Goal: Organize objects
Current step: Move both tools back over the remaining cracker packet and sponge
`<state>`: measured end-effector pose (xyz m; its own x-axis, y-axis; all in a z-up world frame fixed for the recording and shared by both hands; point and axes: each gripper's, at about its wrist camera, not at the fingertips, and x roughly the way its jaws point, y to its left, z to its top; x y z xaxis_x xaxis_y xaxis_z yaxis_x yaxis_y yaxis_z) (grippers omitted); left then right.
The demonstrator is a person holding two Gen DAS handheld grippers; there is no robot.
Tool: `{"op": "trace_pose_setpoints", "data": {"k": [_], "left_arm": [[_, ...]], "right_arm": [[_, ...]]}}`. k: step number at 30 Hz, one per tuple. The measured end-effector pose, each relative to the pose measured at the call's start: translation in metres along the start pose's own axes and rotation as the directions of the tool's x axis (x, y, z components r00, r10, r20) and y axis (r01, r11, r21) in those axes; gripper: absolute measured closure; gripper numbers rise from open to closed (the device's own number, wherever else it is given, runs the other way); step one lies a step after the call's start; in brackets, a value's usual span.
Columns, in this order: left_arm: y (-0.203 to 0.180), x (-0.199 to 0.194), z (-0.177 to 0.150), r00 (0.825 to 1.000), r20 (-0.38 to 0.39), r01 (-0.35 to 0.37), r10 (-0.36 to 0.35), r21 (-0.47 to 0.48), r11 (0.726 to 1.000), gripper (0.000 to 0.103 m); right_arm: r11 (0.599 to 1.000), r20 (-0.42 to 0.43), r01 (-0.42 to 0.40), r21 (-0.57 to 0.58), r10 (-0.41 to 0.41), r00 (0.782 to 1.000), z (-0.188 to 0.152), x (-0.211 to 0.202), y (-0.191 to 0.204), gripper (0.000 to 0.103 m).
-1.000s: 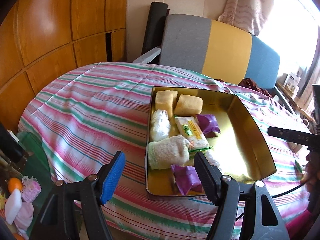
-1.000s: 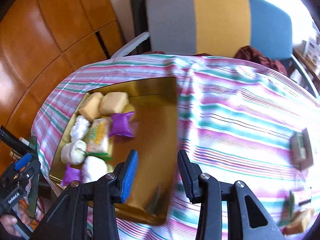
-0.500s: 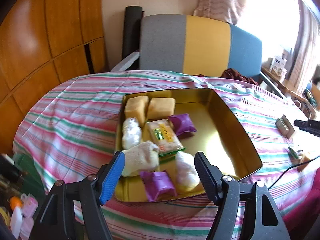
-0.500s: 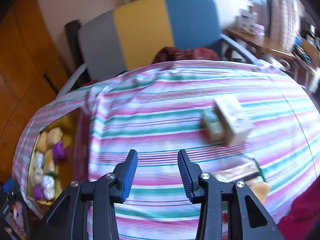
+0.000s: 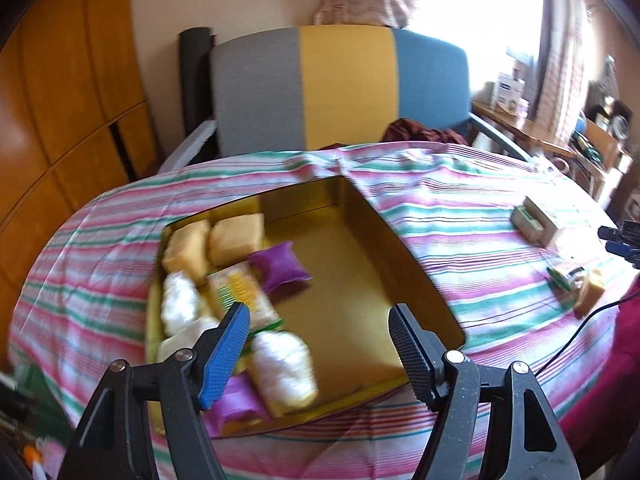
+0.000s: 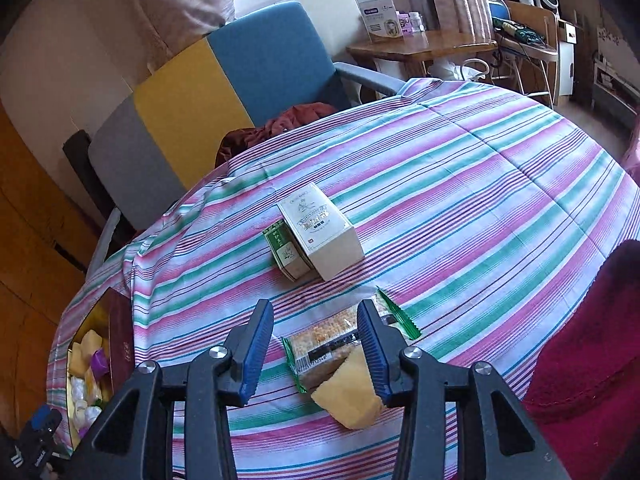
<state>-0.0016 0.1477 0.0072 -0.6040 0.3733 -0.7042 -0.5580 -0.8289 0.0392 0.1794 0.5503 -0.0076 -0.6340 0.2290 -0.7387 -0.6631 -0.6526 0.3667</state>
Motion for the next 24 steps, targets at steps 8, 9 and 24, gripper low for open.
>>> {"op": "trace_pose_setpoints", "data": {"k": [8,9,24], "left_arm": [[-0.066,0.018,0.02,0.994,-0.007,0.106,-0.106,0.127,0.986,0.03],[-0.077,0.022,0.023,0.992,-0.012,0.123,-0.122,0.14,0.983,0.03],[-0.21,0.085,0.039,0.953,-0.129,0.302,-0.274,0.363,0.881,0.03]], "right_arm": [[0.97,0.039,-0.132,0.203,0.126,0.991,-0.005,-0.003,-0.038,0.056],[0.969,0.046,-0.14,0.205,0.134,0.99,-0.005,-0.004,-0.038,0.056],[0.917,0.154,-0.248,0.313,0.209,0.966,-0.007,-0.015,-0.064,0.051]]}}
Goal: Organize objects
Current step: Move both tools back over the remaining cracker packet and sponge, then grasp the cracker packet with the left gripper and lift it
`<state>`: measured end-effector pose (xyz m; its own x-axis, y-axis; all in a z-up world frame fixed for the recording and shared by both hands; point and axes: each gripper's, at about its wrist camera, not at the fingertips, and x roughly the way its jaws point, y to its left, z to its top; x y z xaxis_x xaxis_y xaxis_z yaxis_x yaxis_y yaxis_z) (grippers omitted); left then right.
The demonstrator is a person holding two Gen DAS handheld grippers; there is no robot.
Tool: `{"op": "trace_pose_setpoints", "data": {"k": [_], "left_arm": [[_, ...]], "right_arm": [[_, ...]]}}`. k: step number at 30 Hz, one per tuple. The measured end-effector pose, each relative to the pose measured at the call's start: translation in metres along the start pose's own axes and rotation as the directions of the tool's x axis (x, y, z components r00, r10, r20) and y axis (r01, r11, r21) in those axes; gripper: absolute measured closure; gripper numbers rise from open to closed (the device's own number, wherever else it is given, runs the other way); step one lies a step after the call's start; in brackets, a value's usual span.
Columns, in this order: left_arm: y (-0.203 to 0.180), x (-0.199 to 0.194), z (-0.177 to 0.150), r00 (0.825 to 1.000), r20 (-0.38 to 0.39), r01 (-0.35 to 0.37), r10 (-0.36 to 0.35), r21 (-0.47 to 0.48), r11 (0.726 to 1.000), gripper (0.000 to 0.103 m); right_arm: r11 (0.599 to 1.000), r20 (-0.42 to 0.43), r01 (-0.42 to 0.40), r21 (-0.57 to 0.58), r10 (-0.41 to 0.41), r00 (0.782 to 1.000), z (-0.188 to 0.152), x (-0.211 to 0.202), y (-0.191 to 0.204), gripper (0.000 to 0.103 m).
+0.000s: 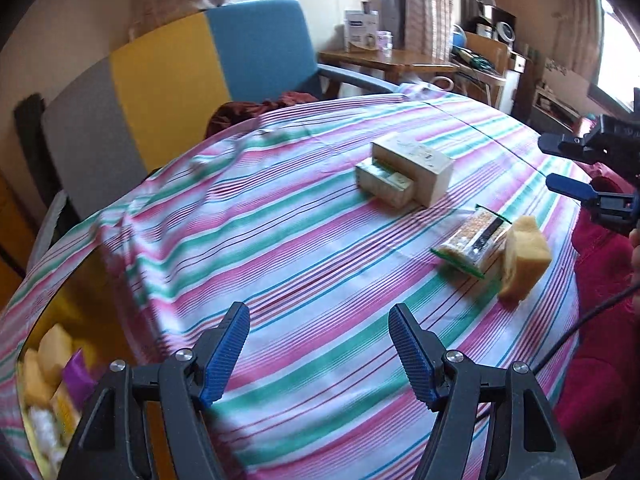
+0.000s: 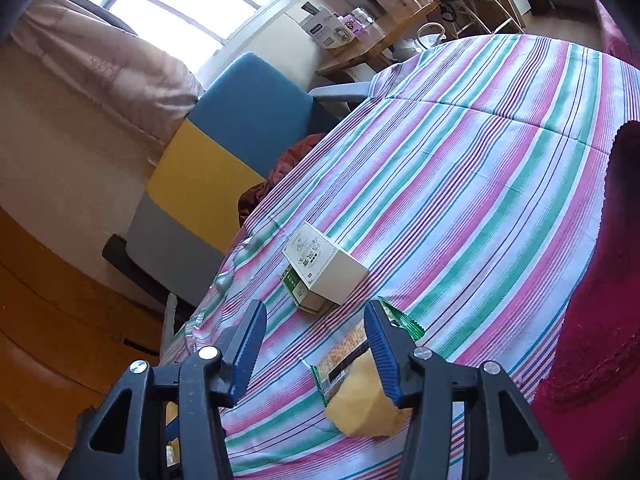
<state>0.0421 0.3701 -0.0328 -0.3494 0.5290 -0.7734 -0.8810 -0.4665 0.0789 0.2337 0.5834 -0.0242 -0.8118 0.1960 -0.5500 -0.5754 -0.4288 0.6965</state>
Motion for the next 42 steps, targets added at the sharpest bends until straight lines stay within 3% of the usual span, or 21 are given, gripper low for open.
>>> {"op": "trace_pose_setpoints", "data": {"k": [7,14,16,21,23,25,27,31,35,40,42], "left_arm": [[-0.045,0.031,0.028,0.994,0.001,0.105,-0.106,0.155,0.982,0.03],[-0.088,0.06,0.047,0.973,-0.048,0.228,-0.224,0.309,0.923,0.029],[-0.096,0.068,0.053,0.967,-0.063,0.254,-0.248,0.331,0.909,0.023],[-0.118,0.088,0.061,0.94,-0.114,0.34,-0.321,0.368,0.865,0.023],[-0.122,0.097,0.061,0.941,-0.121,0.339,-0.317,0.366,0.867,0.024],[-0.121,0.106,0.059,0.93,-0.156,0.366,-0.333,0.324,0.872,0.049],[-0.113,0.112,0.054,0.924,-0.177,0.378,-0.34,0.268,0.886,0.058],[-0.085,0.103,0.043,0.941,-0.156,0.324,-0.299,0.173,0.93,0.061],[-0.048,0.087,0.021,0.968,-0.163,0.202,-0.189,0.069,0.977,0.061],[-0.015,0.06,-0.014,0.982,-0.156,0.107,-0.11,-0.027,0.994,0.06],[-0.004,0.051,-0.027,0.983,-0.154,0.094,-0.103,-0.061,0.994,0.06]], "right_arm": [[1.0,-0.012,-0.022,0.004,0.022,1.0,0.0,0.002,-0.002,0.051],[0.998,-0.023,-0.053,0.036,0.054,0.998,0.001,0.002,-0.007,0.05],[0.997,-0.028,-0.057,0.042,0.058,0.998,0.002,0.003,-0.008,0.05],[0.997,-0.037,-0.061,0.046,0.063,0.997,0.002,0.004,-0.009,0.05],[0.997,-0.038,-0.061,0.049,0.063,0.997,0.002,0.004,-0.009,0.05],[0.997,-0.039,-0.062,0.053,0.064,0.997,0.002,0.004,-0.01,0.05],[0.997,-0.04,-0.059,0.056,0.061,0.997,0.002,0.005,-0.01,0.05],[0.998,-0.05,-0.045,0.052,0.047,0.998,0.002,0.007,-0.009,0.05],[0.999,-0.065,-0.02,0.048,0.023,0.998,0.003,0.01,-0.009,0.05],[0.999,-0.158,0.028,0.024,-0.024,0.987,0.001,0.026,-0.006,0.049],[0.998,-0.247,0.061,-0.008,-0.061,0.967,-0.001,0.039,-0.002,0.049]]}}
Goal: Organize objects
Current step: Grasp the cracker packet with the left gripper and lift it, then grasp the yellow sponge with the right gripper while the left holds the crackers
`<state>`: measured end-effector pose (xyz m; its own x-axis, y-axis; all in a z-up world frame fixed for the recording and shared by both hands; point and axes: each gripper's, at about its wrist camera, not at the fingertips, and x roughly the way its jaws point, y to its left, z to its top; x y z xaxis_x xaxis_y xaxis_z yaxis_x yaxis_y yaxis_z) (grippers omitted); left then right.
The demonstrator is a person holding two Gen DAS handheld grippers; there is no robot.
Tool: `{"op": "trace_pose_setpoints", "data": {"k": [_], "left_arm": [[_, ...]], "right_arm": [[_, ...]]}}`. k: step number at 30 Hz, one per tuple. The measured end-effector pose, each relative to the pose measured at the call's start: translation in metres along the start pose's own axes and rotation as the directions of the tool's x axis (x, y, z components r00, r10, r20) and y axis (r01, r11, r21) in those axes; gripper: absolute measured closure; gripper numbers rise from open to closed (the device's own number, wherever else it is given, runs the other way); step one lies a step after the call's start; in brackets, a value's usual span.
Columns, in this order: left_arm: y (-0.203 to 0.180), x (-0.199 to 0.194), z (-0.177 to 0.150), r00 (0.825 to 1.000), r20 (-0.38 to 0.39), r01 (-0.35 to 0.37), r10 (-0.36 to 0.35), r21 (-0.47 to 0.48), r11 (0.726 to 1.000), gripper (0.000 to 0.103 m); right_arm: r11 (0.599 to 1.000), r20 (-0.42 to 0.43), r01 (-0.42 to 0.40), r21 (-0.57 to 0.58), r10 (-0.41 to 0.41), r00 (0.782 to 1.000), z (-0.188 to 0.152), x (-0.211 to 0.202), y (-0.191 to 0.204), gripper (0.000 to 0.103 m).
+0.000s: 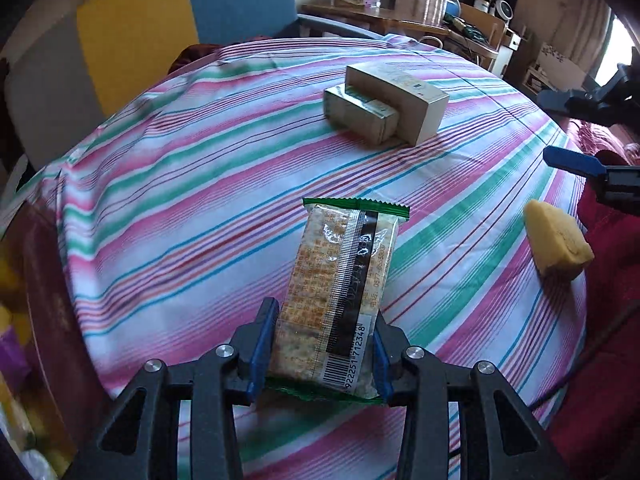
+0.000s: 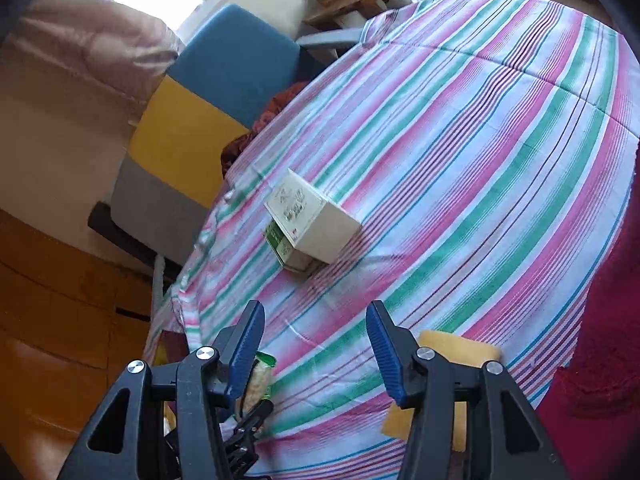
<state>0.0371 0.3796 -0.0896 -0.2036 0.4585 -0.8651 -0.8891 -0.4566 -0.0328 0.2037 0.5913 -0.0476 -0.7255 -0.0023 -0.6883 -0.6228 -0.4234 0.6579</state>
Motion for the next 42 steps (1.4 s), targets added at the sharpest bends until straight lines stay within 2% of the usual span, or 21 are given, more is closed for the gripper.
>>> {"op": "trace_pose_setpoints", "data": {"k": [2,4,7,9,11,14,17,18,20,22,24,27,29,31,33,34,37,39,42], "left_arm": [[0.0,-0.008,-0.011,1.0,0.002,-0.004,0.004,-0.008,1.0,0.059],[-0.001,-0.012,-0.018,1.0,0.003,0.005,-0.005,-0.007,1.0,0.058],[-0.004,-0.012,-0.015,0.999,0.003,0.037,-0.037,-0.02,0.999,0.05],[-0.002,-0.012,-0.014,0.998,0.005,0.06,-0.06,-0.032,0.998,0.045],[0.0,-0.014,-0.014,0.998,0.011,0.068,-0.068,-0.033,0.997,0.044],[0.002,-0.018,-0.013,0.997,0.024,0.074,-0.073,-0.029,0.997,0.043],[0.003,-0.021,-0.01,0.997,0.039,0.069,-0.069,-0.014,0.997,0.04],[0.003,-0.022,-0.009,0.997,0.043,0.067,-0.066,-0.007,0.998,0.039],[0.003,-0.022,-0.008,0.997,0.046,0.06,-0.06,0.009,0.998,0.038],[0.003,-0.021,-0.006,0.998,0.047,0.051,-0.052,0.02,0.998,0.037],[0.004,-0.019,-0.005,0.998,0.044,0.049,-0.05,0.026,0.998,0.037],[0.006,-0.014,-0.005,0.999,0.037,0.038,-0.039,0.03,0.999,0.038],[0.007,-0.01,-0.006,0.999,0.028,0.043,-0.044,0.035,0.998,0.041],[0.009,-0.006,-0.007,0.998,0.015,0.058,-0.058,0.021,0.998,0.059],[0.011,-0.005,-0.009,0.998,0.018,0.058,-0.058,0.006,0.998,0.059],[0.011,-0.006,-0.009,0.998,0.02,0.056,-0.056,0.007,0.998,0.061],[0.01,-0.011,-0.01,0.998,0.028,0.058,-0.058,-0.002,0.998,0.061],[0.012,-0.017,-0.011,0.997,0.038,0.06,-0.06,-0.022,0.998,0.061],[0.018,-0.032,-0.012,0.996,0.068,0.062,-0.058,-0.059,0.996,0.061]], "right_arm": [[0.998,-0.073,0.044,-0.047,-0.048,0.996,0.001,0.009,0.006,0.049],[0.984,-0.13,0.1,-0.149,-0.12,0.984,0.001,0.016,0.015,0.049],[0.934,-0.201,0.169,-0.314,-0.24,0.95,-0.003,0.023,0.023,0.049],[0.888,-0.237,0.208,-0.411,-0.324,0.916,-0.009,0.026,0.023,0.043],[0.835,-0.249,0.238,-0.496,-0.399,0.882,-0.014,0.025,0.023,0.036],[0.765,-0.246,0.268,-0.585,-0.482,0.841,-0.019,0.025,0.027,0.036],[0.694,-0.258,0.24,-0.679,-0.531,0.807,-0.028,0.028,0.036,0.034],[0.667,-0.259,0.234,-0.707,-0.553,0.792,-0.03,0.031,0.039,0.031],[0.593,-0.239,0.245,-0.767,-0.618,0.749,-0.036,0.038,0.041,0.023],[0.532,-0.217,0.258,-0.806,-0.672,0.708,-0.041,0.046,0.041,0.023],[0.507,-0.215,0.263,-0.821,-0.701,0.68,-0.043,0.054,0.038,0.023],[0.506,-0.222,0.278,-0.817,-0.72,0.658,-0.043,0.065,0.029,0.025],[0.516,-0.225,0.282,-0.809,-0.716,0.661,-0.041,0.066,0.026,0.031],[0.528,-0.217,0.284,-0.8,-0.698,0.683,-0.039,0.062,0.028,0.036],[0.526,-0.195,0.299,-0.796,-0.691,0.696,-0.038,0.059,0.031,0.038],[0.534,-0.183,0.307,-0.787,-0.679,0.711,-0.036,0.057,0.034,0.038],[0.61,-0.162,0.322,-0.724,-0.604,0.78,-0.024,0.05,0.046,0.038],[0.687,-0.165,0.303,-0.66,-0.527,0.834,-0.015,0.049,0.056,0.038],[0.783,-0.182,0.253,-0.568,-0.419,0.889,-0.008,0.057,0.064,0.037]]}}
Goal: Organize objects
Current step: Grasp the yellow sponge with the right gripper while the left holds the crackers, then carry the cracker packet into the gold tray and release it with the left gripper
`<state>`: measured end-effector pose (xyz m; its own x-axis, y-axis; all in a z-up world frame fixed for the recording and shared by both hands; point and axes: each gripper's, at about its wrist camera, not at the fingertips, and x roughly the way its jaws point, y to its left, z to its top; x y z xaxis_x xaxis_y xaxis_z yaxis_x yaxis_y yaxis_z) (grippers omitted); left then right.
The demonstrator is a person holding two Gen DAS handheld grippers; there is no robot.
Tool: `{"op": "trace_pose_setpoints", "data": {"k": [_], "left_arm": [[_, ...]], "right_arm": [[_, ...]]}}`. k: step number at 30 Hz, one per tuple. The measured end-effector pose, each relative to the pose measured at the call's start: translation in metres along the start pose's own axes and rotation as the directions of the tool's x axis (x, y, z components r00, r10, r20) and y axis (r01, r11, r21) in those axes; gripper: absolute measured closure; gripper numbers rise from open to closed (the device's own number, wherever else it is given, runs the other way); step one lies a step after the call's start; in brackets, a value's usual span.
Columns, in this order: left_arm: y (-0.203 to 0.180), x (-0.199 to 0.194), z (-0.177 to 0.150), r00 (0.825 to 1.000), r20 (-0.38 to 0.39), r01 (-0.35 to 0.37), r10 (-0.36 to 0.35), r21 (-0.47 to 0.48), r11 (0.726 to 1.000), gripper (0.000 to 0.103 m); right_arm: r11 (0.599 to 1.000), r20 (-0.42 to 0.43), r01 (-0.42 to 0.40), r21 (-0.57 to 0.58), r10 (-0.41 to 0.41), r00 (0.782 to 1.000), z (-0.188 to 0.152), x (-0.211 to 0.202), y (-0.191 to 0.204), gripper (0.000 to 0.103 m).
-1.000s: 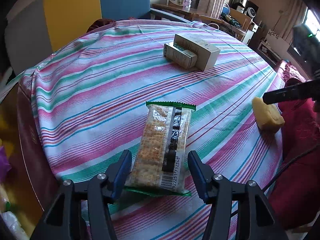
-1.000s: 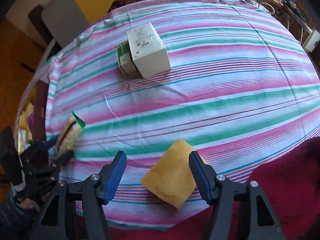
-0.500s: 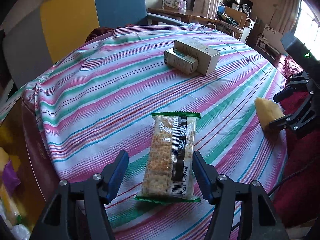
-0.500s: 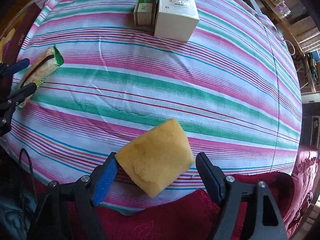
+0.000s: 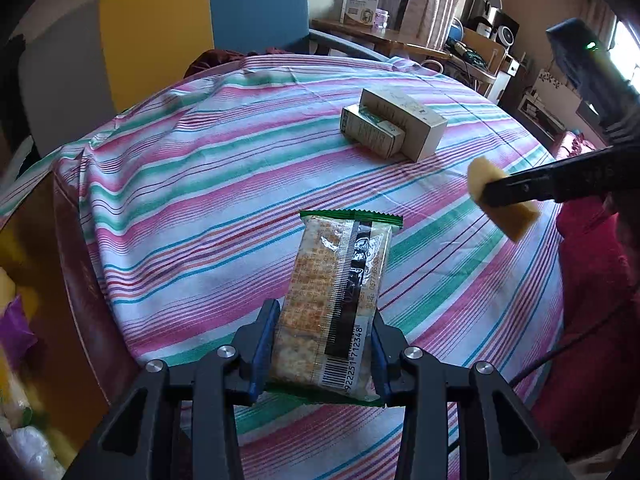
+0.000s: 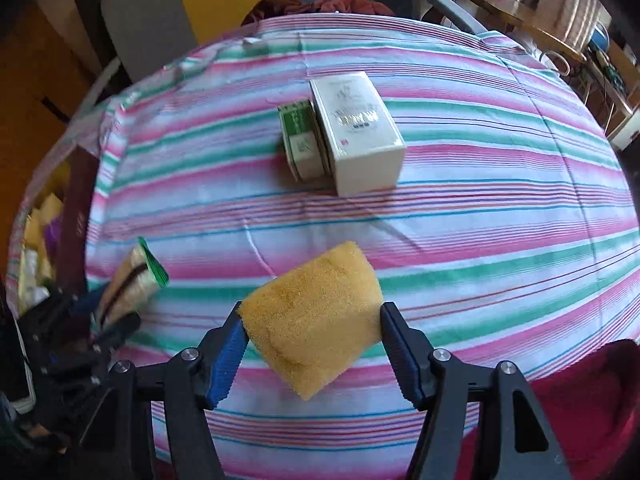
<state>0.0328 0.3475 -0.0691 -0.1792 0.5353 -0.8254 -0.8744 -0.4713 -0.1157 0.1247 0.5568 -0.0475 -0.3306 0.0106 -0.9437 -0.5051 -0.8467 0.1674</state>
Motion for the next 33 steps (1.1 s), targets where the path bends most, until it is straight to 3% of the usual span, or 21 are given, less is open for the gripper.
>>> {"op": "trace_pose_setpoints", "data": {"k": [5,10,17,20,25,30,33], "left_arm": [[0.013,-0.03,-0.003,0.998,0.054,-0.016,0.02,-0.062,0.998,0.061],[0.036,-0.059,-0.015,0.994,0.091,-0.051,0.064,-0.141,0.989,0.061],[0.09,-0.096,-0.037,0.988,0.102,-0.077,0.115,-0.321,0.944,0.061],[0.12,-0.107,-0.045,0.986,0.097,-0.085,0.136,-0.411,0.908,0.061],[0.179,-0.114,-0.045,0.982,0.07,-0.106,0.178,-0.576,0.811,0.061],[0.222,-0.099,-0.028,0.98,0.044,-0.112,0.196,-0.691,0.714,0.061],[0.236,-0.082,-0.016,0.979,0.013,-0.131,0.202,-0.723,0.678,0.061]], "right_arm": [[0.995,0.046,-0.062,0.077,0.059,0.997,0.001,0.026,0.022,0.037],[0.998,0.081,-0.044,0.052,0.04,0.996,0.0,0.032,0.03,0.038],[0.997,0.074,-0.052,0.062,0.047,0.996,-0.001,0.034,0.028,0.038],[0.997,0.075,-0.052,0.064,0.047,0.996,0.0,0.036,0.031,0.038],[0.997,0.074,-0.05,0.062,0.045,0.996,0.0,0.037,0.032,0.038],[0.997,0.074,-0.053,0.063,0.048,0.996,0.0,0.037,0.031,0.038],[0.996,0.074,-0.057,0.068,0.052,0.996,0.001,0.038,0.029,0.038]]}}
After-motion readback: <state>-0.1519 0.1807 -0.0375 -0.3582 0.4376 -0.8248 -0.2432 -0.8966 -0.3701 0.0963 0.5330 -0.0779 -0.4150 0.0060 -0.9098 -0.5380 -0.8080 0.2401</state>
